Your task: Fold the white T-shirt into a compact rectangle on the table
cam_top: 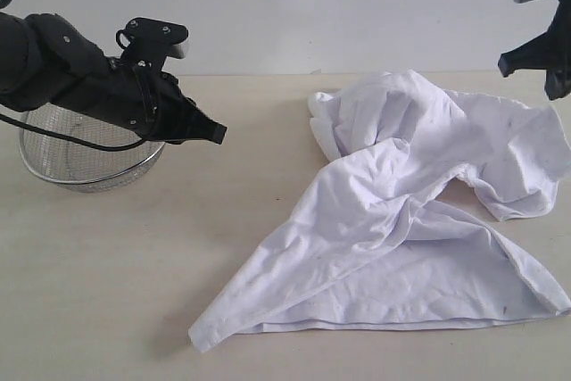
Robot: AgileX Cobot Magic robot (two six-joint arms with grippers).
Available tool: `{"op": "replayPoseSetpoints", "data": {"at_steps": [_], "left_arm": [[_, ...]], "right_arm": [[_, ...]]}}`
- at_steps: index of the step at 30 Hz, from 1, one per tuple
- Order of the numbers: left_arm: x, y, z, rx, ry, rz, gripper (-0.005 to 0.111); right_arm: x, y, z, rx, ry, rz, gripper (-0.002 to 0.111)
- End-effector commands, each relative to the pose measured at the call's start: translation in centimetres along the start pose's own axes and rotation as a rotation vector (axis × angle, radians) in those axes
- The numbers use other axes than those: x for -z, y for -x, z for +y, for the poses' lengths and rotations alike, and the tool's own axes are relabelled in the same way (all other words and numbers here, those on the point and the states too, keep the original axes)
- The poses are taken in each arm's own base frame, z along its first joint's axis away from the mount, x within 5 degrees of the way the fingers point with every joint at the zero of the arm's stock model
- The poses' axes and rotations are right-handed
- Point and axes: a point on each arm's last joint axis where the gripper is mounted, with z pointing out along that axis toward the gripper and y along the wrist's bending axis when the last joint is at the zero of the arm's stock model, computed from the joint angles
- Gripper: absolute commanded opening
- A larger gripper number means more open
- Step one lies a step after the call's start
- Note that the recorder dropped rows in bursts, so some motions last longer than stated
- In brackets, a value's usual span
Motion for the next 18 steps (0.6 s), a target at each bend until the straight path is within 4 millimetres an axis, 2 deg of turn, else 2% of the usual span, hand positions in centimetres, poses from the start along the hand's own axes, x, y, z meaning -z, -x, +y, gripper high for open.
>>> {"op": "replayPoseSetpoints", "data": {"at_steps": [1, 4, 7, 10, 13, 17, 18], "left_arm": [[0.0, 0.3, -0.1, -0.003, 0.005, -0.014, 0.004], [0.0, 0.3, -0.1, -0.003, 0.005, -0.014, 0.004], [0.0, 0.3, -0.1, -0.003, 0.002, -0.011, 0.004], [0.0, 0.3, -0.1, -0.003, 0.001, -0.010, 0.004], [0.0, 0.3, -0.1, -0.003, 0.001, -0.010, 0.004], [0.0, 0.3, -0.1, -0.003, 0.001, -0.010, 0.004], [0.0, 0.3, -0.1, -0.003, 0.001, -0.010, 0.004]], "right_arm": [[0.7, 0.3, 1.1, 0.050, 0.162, -0.045, 0.000], [0.9, 0.8, 2.0, 0.023, 0.259, -0.101, 0.000], [0.9, 0.9, 1.9, 0.007, 0.245, -0.104, 0.000], [0.7, 0.5, 1.2, 0.066, 0.168, -0.064, 0.004], [0.6, 0.2, 0.3, 0.082, 0.077, -0.033, 0.021], [0.5, 0.0, -0.6, 0.002, 0.001, -0.012, 0.056], [0.5, -0.2, -0.9, -0.046, -0.014, 0.000, 0.060]]}}
